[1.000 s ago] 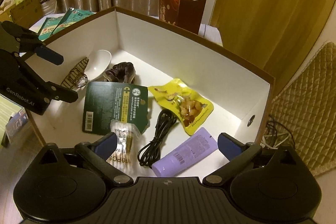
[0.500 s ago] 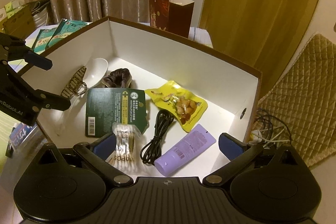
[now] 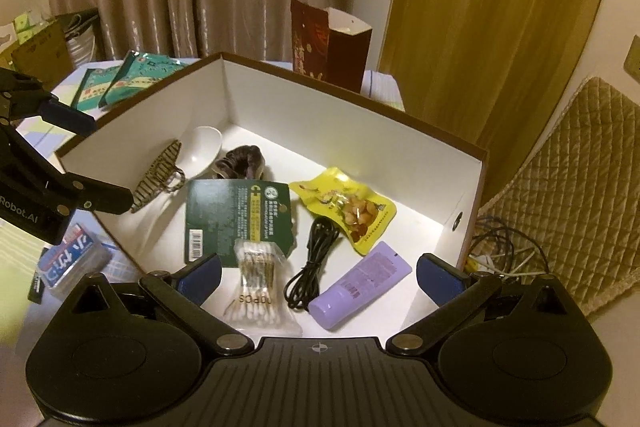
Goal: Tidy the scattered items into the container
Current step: 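Withdraw both tools from the box back over the table, then grasp the green lip balm tube with the left tool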
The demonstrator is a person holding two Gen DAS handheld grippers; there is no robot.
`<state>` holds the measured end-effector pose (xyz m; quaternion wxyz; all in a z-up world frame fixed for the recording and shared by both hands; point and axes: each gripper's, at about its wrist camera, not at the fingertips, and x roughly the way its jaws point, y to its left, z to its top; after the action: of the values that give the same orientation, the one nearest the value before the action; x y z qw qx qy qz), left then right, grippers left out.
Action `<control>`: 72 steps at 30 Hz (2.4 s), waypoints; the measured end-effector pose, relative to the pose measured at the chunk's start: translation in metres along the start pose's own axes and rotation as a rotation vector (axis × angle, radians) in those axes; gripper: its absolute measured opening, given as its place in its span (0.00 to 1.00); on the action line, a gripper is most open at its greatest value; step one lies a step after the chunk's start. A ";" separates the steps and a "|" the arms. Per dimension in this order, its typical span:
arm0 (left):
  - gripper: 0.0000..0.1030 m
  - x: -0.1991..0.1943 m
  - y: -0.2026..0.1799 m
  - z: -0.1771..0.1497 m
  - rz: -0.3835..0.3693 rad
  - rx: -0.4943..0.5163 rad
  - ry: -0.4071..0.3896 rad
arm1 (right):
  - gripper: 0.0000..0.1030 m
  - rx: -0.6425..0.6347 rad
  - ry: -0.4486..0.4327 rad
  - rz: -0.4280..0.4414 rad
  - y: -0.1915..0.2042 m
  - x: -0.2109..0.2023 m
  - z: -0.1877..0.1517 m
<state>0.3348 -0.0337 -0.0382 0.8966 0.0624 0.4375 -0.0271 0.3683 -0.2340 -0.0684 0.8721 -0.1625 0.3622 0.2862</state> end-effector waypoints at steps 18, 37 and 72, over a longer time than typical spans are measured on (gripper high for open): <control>0.90 -0.061 -0.012 -0.036 -0.009 -0.059 -0.034 | 0.98 0.039 -0.065 0.041 0.032 -0.054 -0.019; 0.90 -0.118 0.015 -0.144 0.054 -0.258 0.007 | 0.98 0.035 -0.029 0.206 0.102 -0.066 -0.055; 0.37 -0.012 0.050 -0.194 0.062 -0.389 0.118 | 0.98 0.153 0.175 0.156 0.109 0.009 -0.091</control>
<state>0.1809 0.0418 -0.1423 0.8651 -0.0969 0.4840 0.0894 0.2573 -0.1900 -0.1449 0.8221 -0.0912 0.4691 0.3093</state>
